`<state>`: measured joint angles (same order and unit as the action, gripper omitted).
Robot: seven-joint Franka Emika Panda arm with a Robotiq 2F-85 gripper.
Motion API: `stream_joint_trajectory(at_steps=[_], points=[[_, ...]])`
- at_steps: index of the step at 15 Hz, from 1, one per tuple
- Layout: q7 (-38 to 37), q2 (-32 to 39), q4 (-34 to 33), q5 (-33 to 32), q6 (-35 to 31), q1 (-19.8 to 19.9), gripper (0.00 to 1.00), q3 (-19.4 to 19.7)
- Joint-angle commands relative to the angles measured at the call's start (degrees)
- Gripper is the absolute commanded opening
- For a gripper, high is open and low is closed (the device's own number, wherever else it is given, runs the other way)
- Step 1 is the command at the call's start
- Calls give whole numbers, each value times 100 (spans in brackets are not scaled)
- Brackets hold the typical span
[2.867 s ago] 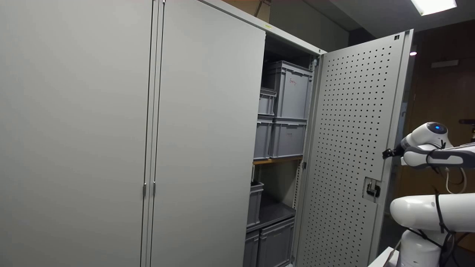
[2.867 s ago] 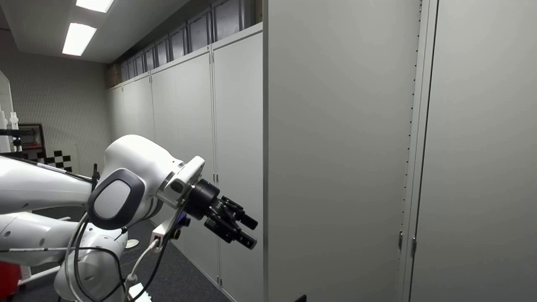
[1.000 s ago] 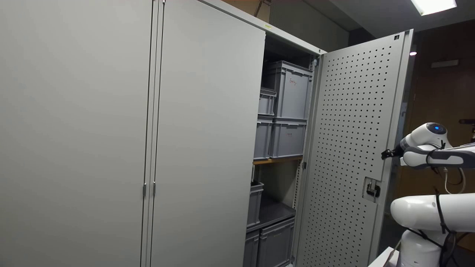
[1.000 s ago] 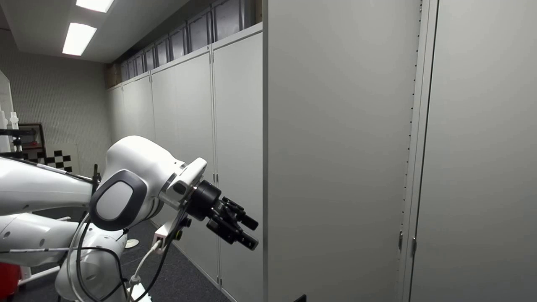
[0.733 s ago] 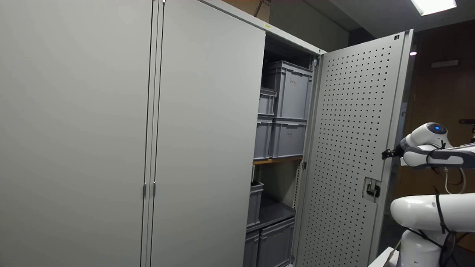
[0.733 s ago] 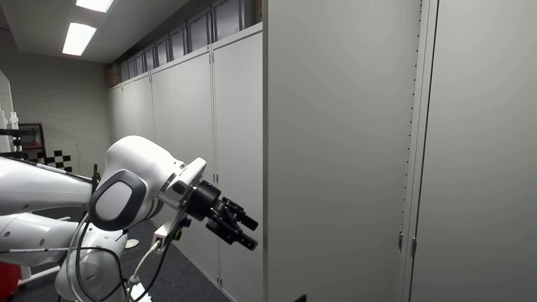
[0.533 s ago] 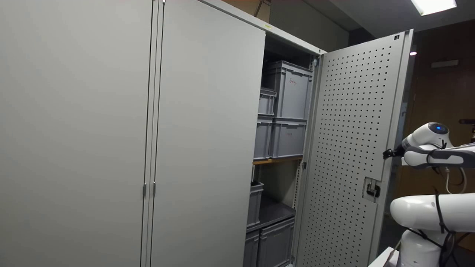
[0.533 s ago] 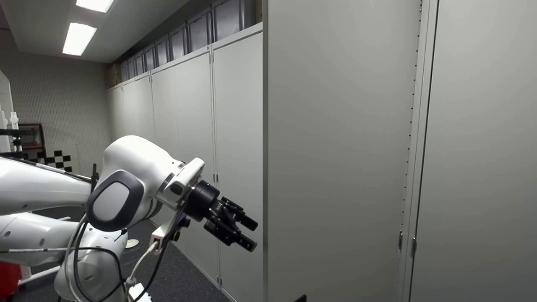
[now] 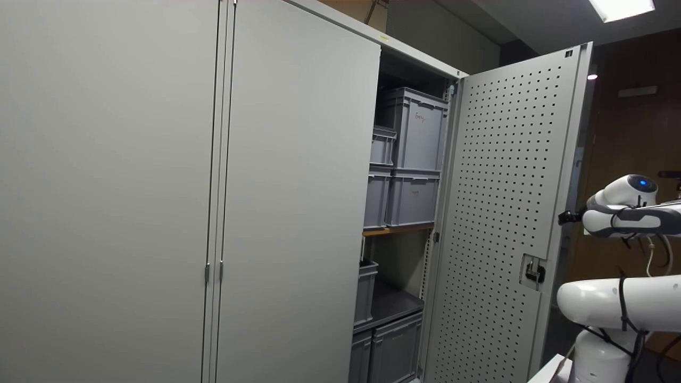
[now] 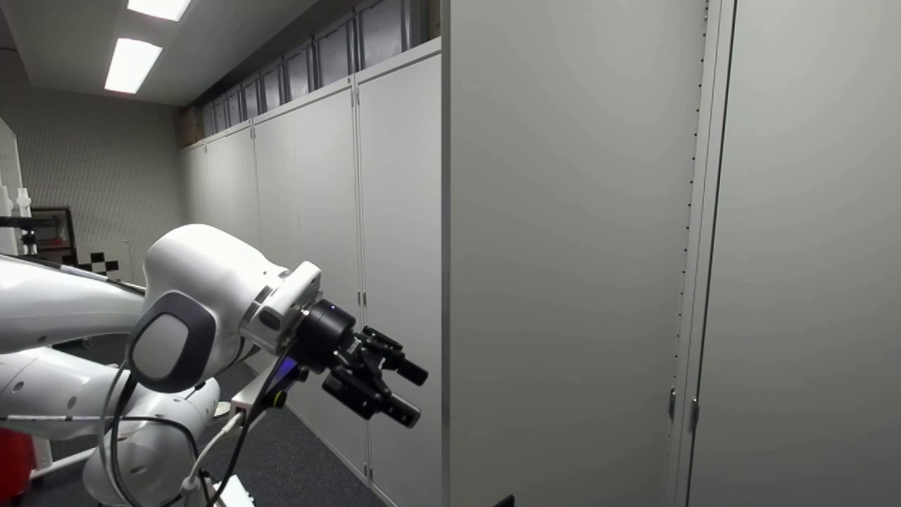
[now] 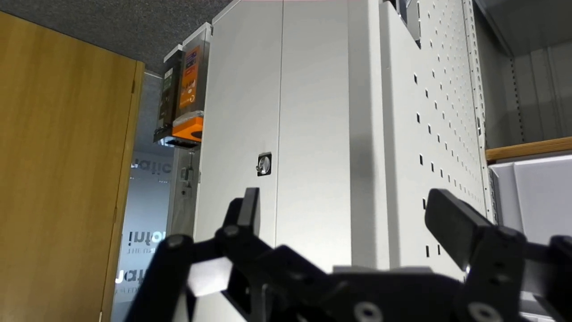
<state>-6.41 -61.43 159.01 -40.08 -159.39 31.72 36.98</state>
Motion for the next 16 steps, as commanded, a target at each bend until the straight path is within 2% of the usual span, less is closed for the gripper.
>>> stream_joint_trajectory(at_steps=[1,10,16], points=[[509,354,-55,552,-489,194,100,-189],[2111,351,-22,1601,-895,-95,100,-50],[2696,308,-57,1926,-867,-465,100,90]])
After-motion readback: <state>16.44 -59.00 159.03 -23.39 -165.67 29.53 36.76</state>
